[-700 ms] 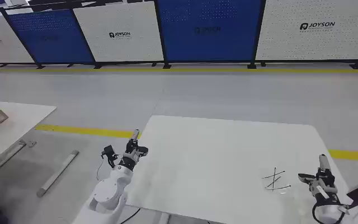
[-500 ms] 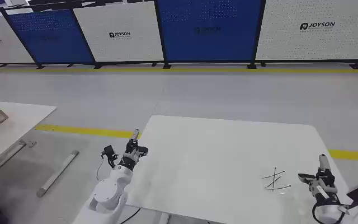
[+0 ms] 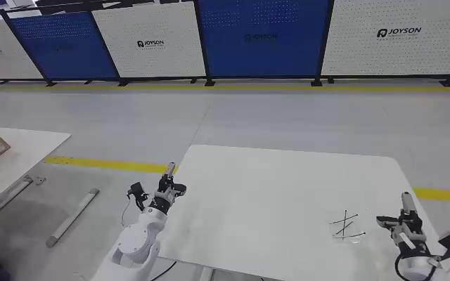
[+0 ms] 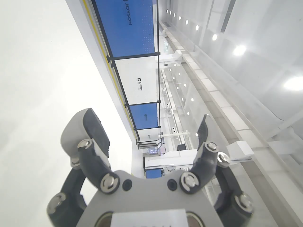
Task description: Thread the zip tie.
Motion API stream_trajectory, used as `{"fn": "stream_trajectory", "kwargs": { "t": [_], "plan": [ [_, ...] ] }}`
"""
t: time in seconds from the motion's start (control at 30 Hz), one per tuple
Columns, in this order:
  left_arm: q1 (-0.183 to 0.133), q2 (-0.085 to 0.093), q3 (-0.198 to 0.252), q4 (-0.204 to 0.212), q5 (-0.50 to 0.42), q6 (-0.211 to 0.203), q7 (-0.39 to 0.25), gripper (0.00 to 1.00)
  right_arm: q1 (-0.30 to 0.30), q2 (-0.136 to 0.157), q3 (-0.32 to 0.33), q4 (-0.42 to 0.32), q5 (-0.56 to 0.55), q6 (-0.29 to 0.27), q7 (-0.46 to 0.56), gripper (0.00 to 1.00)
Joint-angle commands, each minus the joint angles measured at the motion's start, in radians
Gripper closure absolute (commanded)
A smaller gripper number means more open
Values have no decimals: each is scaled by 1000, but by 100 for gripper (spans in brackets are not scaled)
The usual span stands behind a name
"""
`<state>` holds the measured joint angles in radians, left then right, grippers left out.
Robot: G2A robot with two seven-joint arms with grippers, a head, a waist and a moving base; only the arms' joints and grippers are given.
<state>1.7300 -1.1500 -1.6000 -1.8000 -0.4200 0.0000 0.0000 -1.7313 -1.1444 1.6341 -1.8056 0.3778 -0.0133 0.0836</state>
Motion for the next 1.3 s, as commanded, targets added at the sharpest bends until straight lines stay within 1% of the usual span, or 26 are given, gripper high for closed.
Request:
{"fn": "stream_trajectory", "kwargs": {
  "t": [0.0, 0.03, 0.07, 0.1, 0.13, 0.17, 0.2, 0.23, 0.27, 0.77, 0.8, 0.9, 0.97, 1.0, 1.07, 1.17, 1.27],
  "plan": [
    [0, 0, 0, 0, 0, 0, 0, 0, -7, 5, 24, -6, -14, -5, 73, 0],
    [0, 0, 0, 0, 0, 0, 0, 0, -10, 7, 35, -8, -8, -6, 107, 0],
    [0, 0, 0, 0, 0, 0, 0, 0, -13, 11, 45, -10, -16, -2, 166, 0],
    [0, 0, 0, 0, 0, 0, 0, 0, -11, 17, 66, -8, -19, -1, 262, 0],
    [0, 0, 0, 0, 0, 0, 0, 0, -8, 21, 86, 0, -8, 2, 315, 0],
    [0, 0, 0, 0, 0, 0, 0, 0, -5, 27, 99, 2, -24, 7, 389, 0],
    [0, 0, 0, 0, 0, 0, 0, 0, 4, 34, 112, 10, -36, 13, 476, 0],
    [0, 0, 0, 0, 0, 0, 0, 0, 25, 41, 136, 39, -20, 37, 556, 0],
    [0, 0, 0, 0, 0, 0, 0, 0, 42, 47, 145, 54, -26, 52, 620, 0],
    [0, 0, 0, 0, 0, 0, 0, 0, 42, 47, 145, 54, -26, 52, 620, 0],
    [0, 0, 0, 0, 0, 0, 0, 0, 50, 51, 145, 45, -23, 54, 689, 0],
    [0, 0, 0, 0, 0, 0, 0, 0, 99, 72, 207, 93, -13, 61, 910, 0],
    [0, 0, 0, 0, 0, 0, 0, 0, 123, 81, 228, 113, -15, 60, 976, 0],
    [0, 0, 0, 0, 0, 0, 0, 0, 139, 88, 236, 125, -30, 64, 1036, 0],
    [0, 0, 0, 0, 0, 0, 0, 0, 166, 96, 250, 144, -44, 70, 1075, 0],
    [0, 0, 0, 0, 0, 0, 0, 0, 209, 111, 242, 183, -104, 89, 1161, 0],
    [0, 0, 0, 0, 0, 0, 0, 0, 249, 122, 223, 245, -135, 79, 1245, 0]
  ]
}}
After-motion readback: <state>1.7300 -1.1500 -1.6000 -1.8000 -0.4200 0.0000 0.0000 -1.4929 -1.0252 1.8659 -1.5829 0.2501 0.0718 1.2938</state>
